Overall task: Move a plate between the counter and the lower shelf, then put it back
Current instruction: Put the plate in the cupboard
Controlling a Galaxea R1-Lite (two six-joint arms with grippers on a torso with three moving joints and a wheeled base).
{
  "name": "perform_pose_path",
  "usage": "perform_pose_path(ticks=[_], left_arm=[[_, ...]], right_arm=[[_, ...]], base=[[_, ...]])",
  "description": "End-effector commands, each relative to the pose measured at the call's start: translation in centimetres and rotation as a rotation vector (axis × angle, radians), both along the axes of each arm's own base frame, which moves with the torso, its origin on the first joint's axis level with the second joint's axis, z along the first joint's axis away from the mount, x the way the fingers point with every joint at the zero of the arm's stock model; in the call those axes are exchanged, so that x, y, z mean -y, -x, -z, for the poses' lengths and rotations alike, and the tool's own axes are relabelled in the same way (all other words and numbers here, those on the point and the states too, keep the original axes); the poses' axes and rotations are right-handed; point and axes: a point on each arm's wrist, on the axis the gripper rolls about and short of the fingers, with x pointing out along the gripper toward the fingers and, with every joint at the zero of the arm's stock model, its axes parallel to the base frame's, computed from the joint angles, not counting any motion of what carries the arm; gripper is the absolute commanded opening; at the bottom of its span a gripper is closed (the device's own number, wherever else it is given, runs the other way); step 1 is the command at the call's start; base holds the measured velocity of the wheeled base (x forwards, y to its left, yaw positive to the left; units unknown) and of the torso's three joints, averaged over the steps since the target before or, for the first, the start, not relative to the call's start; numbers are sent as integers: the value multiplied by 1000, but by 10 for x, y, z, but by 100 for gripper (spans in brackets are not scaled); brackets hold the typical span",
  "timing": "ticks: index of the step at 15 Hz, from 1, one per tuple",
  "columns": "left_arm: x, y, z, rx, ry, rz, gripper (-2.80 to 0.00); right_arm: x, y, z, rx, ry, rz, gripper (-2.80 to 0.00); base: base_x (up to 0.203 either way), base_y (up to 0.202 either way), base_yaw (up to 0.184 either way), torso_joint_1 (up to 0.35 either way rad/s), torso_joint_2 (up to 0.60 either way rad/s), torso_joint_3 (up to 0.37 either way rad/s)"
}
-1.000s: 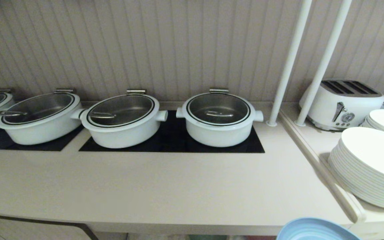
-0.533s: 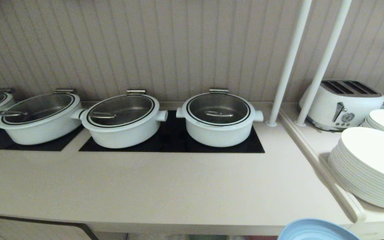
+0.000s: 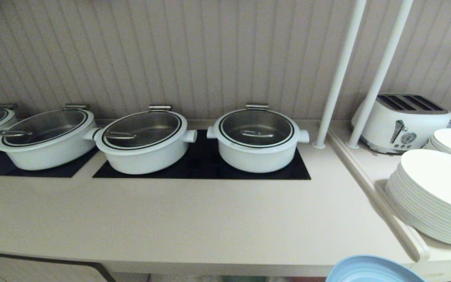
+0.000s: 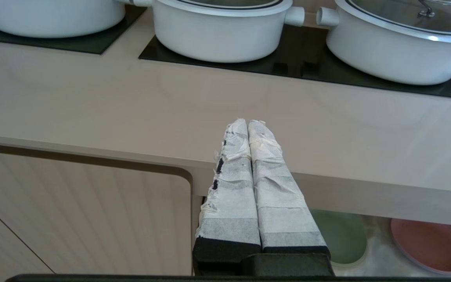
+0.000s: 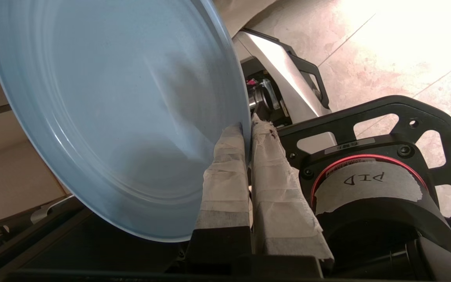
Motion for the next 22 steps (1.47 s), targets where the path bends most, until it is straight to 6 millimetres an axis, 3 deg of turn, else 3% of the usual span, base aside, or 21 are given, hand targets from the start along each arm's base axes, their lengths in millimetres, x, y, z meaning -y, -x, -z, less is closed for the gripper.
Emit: perform_pose_path(ticks=[1, 22], left_arm=[[0, 0, 0, 0, 1, -1, -280], [0, 0, 0, 0, 1, -1, -280]], right_arm=[[0, 0, 0, -5, 0, 4, -280], [0, 0, -4, 4, -11, 13, -280]], base=[[0, 0, 0, 0, 0, 0], [0, 0, 0, 0, 0, 0]])
